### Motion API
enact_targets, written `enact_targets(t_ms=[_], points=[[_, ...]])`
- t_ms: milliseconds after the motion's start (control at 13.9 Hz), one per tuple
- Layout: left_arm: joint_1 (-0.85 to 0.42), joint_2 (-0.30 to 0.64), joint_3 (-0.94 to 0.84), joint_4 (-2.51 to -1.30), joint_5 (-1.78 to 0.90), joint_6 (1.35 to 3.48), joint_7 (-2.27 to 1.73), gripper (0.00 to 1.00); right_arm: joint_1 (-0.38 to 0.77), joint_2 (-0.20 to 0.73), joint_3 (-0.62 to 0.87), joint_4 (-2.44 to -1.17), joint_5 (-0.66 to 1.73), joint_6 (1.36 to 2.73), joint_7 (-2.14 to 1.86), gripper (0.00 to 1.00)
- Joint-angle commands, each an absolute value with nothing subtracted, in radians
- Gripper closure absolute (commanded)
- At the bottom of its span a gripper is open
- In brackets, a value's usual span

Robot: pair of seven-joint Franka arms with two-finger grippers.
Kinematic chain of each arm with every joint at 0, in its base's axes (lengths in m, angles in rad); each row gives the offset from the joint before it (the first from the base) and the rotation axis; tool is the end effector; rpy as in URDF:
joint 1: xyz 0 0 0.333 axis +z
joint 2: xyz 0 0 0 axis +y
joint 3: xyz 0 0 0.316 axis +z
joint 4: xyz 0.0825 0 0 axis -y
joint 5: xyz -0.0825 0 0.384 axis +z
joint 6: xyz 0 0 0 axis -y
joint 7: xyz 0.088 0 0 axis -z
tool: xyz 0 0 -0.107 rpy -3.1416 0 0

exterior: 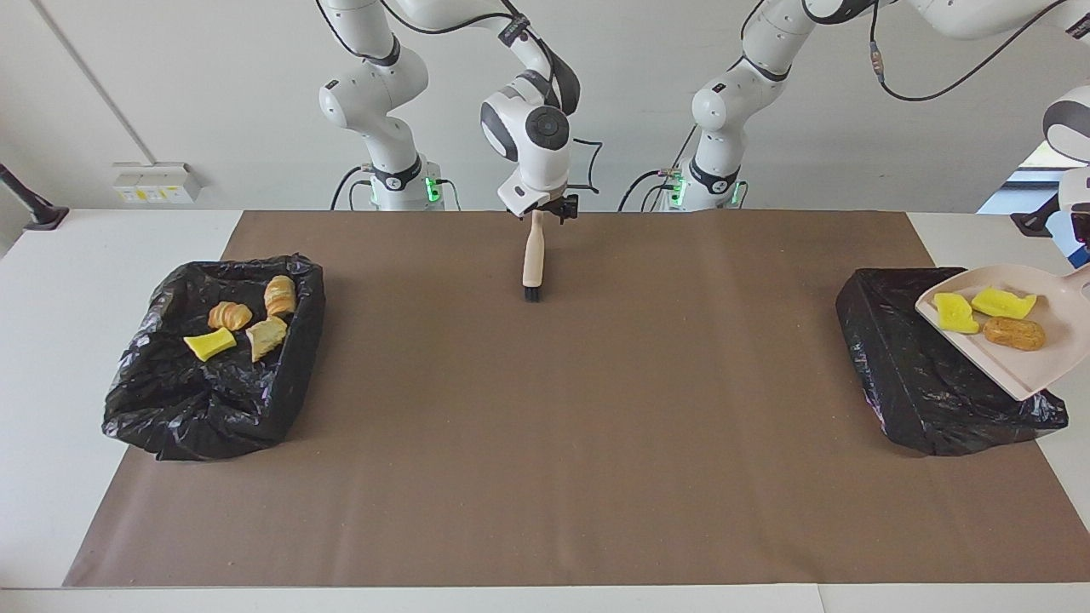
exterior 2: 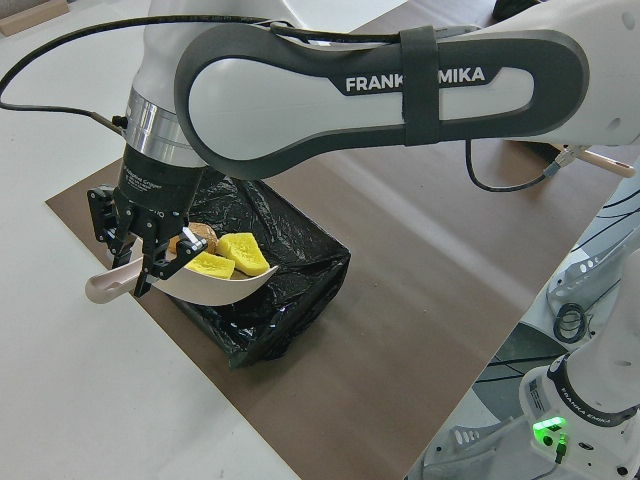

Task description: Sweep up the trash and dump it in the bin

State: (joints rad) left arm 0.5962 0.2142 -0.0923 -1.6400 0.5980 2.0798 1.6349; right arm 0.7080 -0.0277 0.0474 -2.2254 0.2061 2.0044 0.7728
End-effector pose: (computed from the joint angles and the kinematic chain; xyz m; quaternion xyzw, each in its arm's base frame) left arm 0.5543 0.3439 0.5199 -0.7443 0.6044 0.1780 0.2216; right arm 0.3553 0.3515 0.3718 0.9896 -0.0607 -0.1302 0.0028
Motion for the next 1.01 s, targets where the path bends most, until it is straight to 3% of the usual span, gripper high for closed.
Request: enact_targets(t_ms=[0, 936], points=[[0.583, 0.202, -0.095, -1.644, 0.695, 2.082, 1.647, 1.0, 0.632, -0.075, 0.049, -2.162, 0.135, 1.962, 0.749, 0.0], [0.408, 0.118, -0.101, -1.64, 1.061, 1.859, 1.562, 1.0, 0.258, -0.086, 0.04, -1.701, 0.057, 1.625, 0.526, 0.0]])
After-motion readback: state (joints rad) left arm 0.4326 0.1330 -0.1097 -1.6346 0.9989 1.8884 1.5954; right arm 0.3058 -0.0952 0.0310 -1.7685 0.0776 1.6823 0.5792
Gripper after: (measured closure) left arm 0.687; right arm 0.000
